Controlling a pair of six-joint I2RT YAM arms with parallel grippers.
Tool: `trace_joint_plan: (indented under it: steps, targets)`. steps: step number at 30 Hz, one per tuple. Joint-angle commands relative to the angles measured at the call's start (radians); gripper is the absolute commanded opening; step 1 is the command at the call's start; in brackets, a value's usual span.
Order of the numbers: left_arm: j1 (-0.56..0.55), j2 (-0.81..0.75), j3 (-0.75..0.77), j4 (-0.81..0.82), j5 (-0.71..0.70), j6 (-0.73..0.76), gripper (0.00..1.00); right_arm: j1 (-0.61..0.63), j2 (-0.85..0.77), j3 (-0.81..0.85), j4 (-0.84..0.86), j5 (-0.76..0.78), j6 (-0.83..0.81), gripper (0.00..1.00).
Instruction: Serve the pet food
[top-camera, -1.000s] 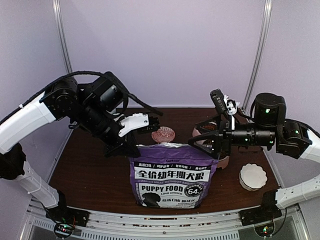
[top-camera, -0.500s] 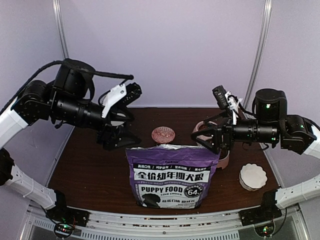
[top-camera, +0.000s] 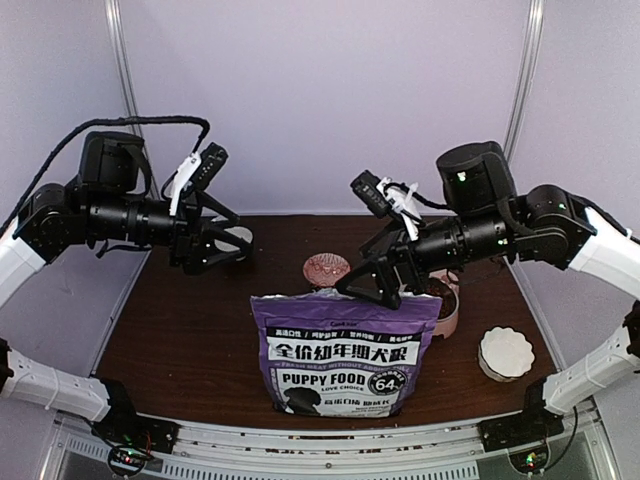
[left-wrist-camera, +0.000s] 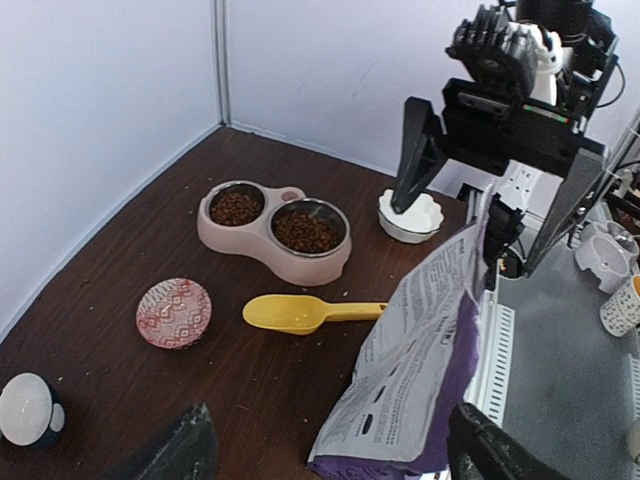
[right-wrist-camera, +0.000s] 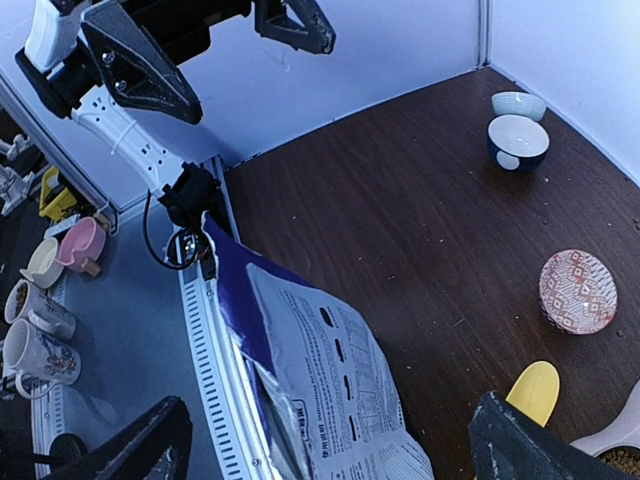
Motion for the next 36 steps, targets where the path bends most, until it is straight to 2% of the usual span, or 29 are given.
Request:
trace_joint_plan:
  steps: [1,4,8,15,17,21,26,28,35,36]
  targets:
    - [0.004,-0.021,-0.037,0.072,0.162,0.012,0.82,0.023,0.061,0.122,-0.122,-0.071,-0.089,0.98]
    - [0.002,-0.006,-0.053,0.069,0.24,0.02,0.81,0.04,0.126,0.193,-0.201,-0.071,-0.127,0.96]
    - [-0.061,0.032,-0.057,0.03,0.205,0.062,0.8,0.066,0.209,0.274,-0.302,-0.029,-0.168,0.88]
    - [-0.157,0.106,-0.065,0.019,0.165,0.098,0.77,0.086,0.262,0.313,-0.348,0.034,-0.186,0.54]
    - [-0.166,0.125,-0.07,0.019,0.163,0.102,0.68,0.086,0.269,0.311,-0.344,0.048,-0.189,0.42]
    - [-0.179,0.143,-0.073,0.021,0.152,0.108,0.36,0.087,0.272,0.307,-0.322,0.044,-0.191,0.24]
    - [-0.187,0.144,-0.102,0.054,0.153,0.097,0.09,0.087,0.256,0.293,-0.289,0.041,-0.187,0.0]
    - [-0.189,0.141,-0.113,0.065,0.155,0.091,0.0,0.088,0.252,0.289,-0.289,0.04,-0.187,0.0]
    - [-0.19,0.108,-0.143,0.102,0.139,0.072,0.0,0.088,0.234,0.263,-0.26,0.036,-0.179,0.0]
    - [-0.19,0.106,-0.143,0.104,0.139,0.07,0.0,0.087,0.233,0.258,-0.246,0.03,-0.174,0.03]
